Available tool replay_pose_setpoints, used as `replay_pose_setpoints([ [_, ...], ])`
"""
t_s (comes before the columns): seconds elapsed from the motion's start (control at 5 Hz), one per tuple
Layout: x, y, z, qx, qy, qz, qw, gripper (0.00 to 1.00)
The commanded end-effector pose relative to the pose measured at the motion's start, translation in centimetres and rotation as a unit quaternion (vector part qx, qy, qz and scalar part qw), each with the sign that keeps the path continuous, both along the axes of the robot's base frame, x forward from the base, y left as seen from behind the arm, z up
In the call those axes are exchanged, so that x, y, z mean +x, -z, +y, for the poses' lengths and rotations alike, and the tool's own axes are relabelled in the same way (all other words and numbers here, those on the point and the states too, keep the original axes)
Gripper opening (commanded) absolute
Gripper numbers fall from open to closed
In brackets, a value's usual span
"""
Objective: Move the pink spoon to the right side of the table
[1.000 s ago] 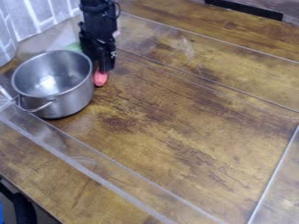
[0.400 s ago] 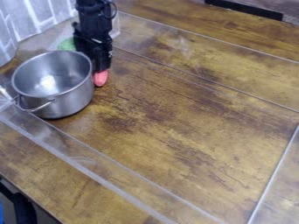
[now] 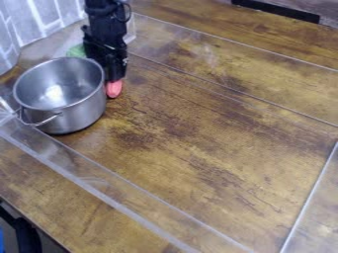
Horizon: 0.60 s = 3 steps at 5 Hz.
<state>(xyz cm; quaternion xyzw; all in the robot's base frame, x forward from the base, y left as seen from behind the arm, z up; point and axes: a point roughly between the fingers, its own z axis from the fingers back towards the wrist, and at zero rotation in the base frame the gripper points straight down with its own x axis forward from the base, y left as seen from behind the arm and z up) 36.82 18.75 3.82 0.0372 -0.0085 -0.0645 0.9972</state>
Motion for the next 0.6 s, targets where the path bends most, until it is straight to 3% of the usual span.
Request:
replay_pose_setpoints([
  [0.0, -0.1, -1.6, -1.6, 0.007, 0.008, -0.002, 0.9999, 0.0],
  [0.2, 0.0, -2.9, -3.2, 0.011, 0.006, 0.0, 0.9999, 0.0],
  [0.4, -0.4, -2.0, -2.6, 0.009, 0.071, -0.001, 0.9974, 0.0],
])
